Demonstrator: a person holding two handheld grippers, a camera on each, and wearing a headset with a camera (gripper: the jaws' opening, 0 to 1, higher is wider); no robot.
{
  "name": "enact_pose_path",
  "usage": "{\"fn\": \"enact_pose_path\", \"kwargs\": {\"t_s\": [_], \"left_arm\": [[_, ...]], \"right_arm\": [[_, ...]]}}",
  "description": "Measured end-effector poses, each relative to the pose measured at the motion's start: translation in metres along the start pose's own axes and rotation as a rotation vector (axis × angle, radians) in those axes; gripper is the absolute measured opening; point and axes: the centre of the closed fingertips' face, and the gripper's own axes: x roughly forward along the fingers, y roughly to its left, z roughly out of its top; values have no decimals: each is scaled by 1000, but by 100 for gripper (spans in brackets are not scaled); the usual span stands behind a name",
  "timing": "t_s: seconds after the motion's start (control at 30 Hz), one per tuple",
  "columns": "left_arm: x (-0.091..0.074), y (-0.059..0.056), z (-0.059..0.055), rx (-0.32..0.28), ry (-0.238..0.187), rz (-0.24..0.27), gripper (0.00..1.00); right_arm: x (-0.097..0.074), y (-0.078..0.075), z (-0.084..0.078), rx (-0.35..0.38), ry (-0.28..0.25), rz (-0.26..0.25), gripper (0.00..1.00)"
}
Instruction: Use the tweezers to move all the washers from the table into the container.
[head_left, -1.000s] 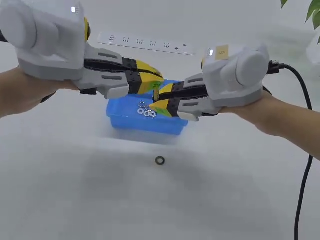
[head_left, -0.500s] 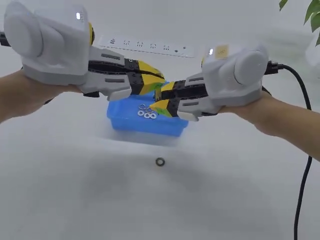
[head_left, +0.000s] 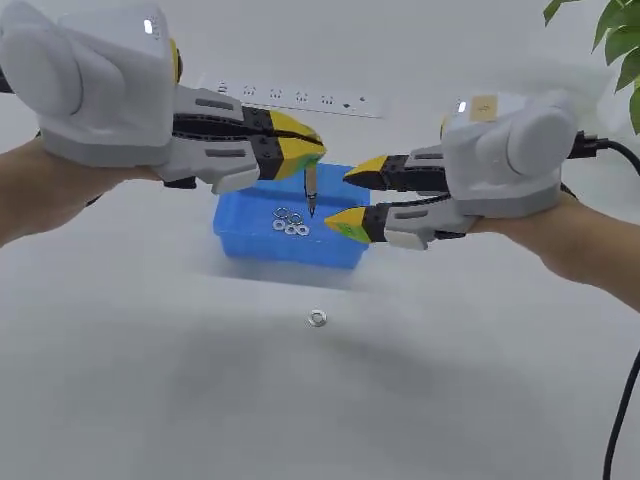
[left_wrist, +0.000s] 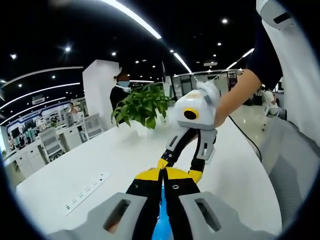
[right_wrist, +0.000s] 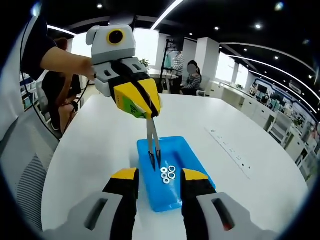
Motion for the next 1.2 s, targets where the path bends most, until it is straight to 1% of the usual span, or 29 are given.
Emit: {"fn": "enact_pose_path", "kwargs": {"t_s": [0.07,0.1,0.17,0.23,0.27,0.33,0.4,0.5,0.6,0.7,0.77,0.87,0.97,1.03,1.1,1.2], "left_arm": [[-2,-3,5,3,-12,4,4],[-2,-6,10,-1,-28,4,4],[-2,-13,16,4,-31,4,4],[-2,-18,18,14,-28,0,4],[-2,-21,19,14,-28,-1,4],[-2,-28,21,9,-28,-6,4],[-2,-33,22,7,-28,-8,4],[-3,-40,23,-6,-36,-10,4],[-4,-48,23,-13,-43,-13,4],[-4,-57,21,-29,-57,-26,4],[-4,-59,18,-32,-55,-30,4],[-5,-61,11,-40,-49,-32,4],[-5,-64,4,-45,-43,-36,4],[-4,-66,-2,-40,-31,-37,4],[-4,-67,-8,-45,-23,-35,4],[-3,-71,-17,-58,-11,-39,4]], "right_arm": [[-6,4,-1,0,-8,-3,38],[-8,6,-2,-2,-9,-6,40],[-14,9,-6,-14,-3,-17,47],[-19,13,-12,-9,-3,-25,57],[-21,14,-15,-7,-4,-29,60],[-25,18,-24,1,13,-34,66],[-30,22,-31,10,21,-39,67],[-35,29,-39,44,20,-45,72],[-40,38,-47,60,31,-30,78],[-43,46,-53,74,37,-10,82],[-45,50,-57,75,44,-5,85],[-45,54,-59,92,45,6,90],[-41,61,-62,89,46,18,95],[-38,64,-65,85,57,27,100],[-36,70,-68,77,69,55,100],[-34,71,-72,72,71,65,100]]}}
